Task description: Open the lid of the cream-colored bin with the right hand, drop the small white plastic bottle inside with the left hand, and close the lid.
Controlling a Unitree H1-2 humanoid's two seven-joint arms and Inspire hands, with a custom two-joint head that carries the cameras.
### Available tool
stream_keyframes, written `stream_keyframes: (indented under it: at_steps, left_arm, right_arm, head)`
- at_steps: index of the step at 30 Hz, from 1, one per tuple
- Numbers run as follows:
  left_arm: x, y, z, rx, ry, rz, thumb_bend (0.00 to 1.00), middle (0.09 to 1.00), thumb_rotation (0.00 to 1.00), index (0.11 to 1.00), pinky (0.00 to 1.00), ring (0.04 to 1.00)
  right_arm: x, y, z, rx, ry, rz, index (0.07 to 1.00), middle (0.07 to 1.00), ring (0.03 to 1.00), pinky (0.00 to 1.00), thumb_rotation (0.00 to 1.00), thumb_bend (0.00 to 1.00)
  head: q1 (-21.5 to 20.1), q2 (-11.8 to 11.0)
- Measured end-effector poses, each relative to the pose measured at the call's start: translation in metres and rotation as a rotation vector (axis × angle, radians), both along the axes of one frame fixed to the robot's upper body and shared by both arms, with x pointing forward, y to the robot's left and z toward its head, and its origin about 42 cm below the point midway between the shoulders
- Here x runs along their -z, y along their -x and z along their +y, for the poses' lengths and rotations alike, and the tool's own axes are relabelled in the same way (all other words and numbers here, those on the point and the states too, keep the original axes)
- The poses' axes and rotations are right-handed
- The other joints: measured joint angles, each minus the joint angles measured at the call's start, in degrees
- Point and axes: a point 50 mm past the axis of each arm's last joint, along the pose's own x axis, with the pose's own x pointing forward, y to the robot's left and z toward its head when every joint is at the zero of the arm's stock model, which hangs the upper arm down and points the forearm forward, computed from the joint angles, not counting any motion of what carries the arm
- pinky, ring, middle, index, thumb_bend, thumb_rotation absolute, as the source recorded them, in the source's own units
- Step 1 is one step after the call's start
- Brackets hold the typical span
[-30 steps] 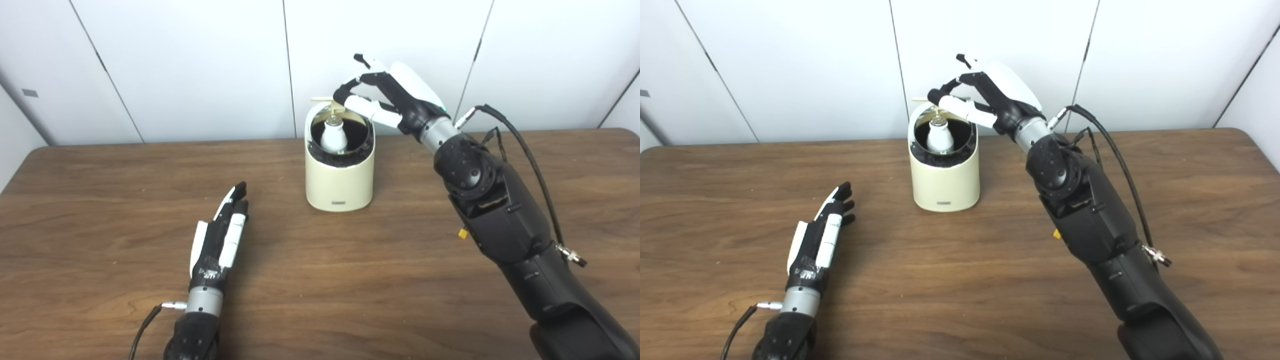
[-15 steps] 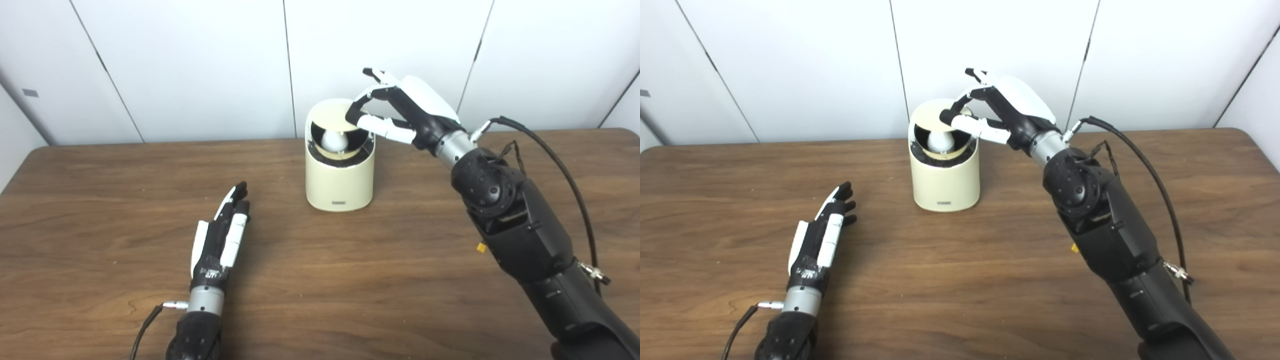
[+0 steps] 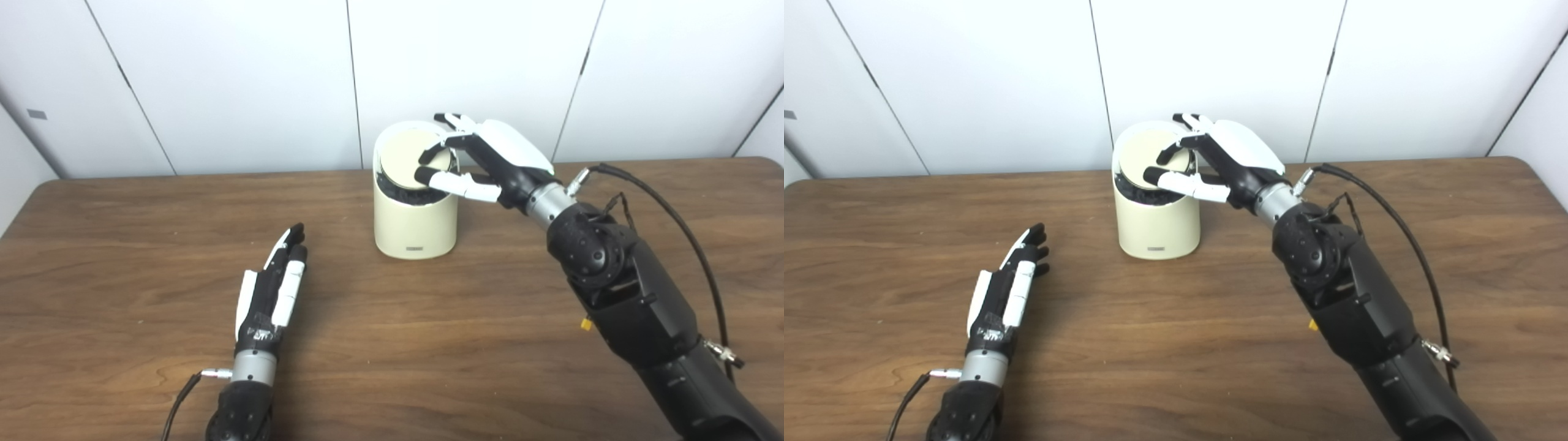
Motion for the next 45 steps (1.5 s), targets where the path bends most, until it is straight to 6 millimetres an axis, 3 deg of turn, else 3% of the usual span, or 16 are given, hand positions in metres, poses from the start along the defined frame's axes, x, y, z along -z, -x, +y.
stream_keyframes:
  at_steps: [27, 40, 45]
  left_arm:
    - [-0.0036, 0.0007, -0.0052, -0.019, -0.012, 0.001, 0.71, 0.933, 1.00, 0.944, 0.84, 0.890]
    - [-0.0038, 0.0006, -0.0051, -0.027, -0.016, -0.001, 0.69, 0.920, 1.00, 0.936, 0.80, 0.866]
    - [-0.0038, 0.0006, -0.0052, -0.027, -0.017, -0.002, 0.70, 0.924, 1.00, 0.938, 0.81, 0.878]
  right_arm:
    - [0.0065, 0.0055, 0.0001, -0.017, 0.019, 0.015, 0.674, 0.992, 1.000, 1.00, 1.00, 0.57]
    - [0.0060, 0.0073, 0.0020, -0.004, 0.096, 0.011, 0.714, 1.000, 1.000, 1.00, 1.00, 0.55]
    - [0.0072, 0.0073, -0.0002, -0.006, 0.076, 0.019, 0.787, 0.996, 1.000, 1.00, 0.99, 0.55]
  head:
    - [1.0, 0.6]
    - [1.3, 0.6]
    - [1.3, 0.5]
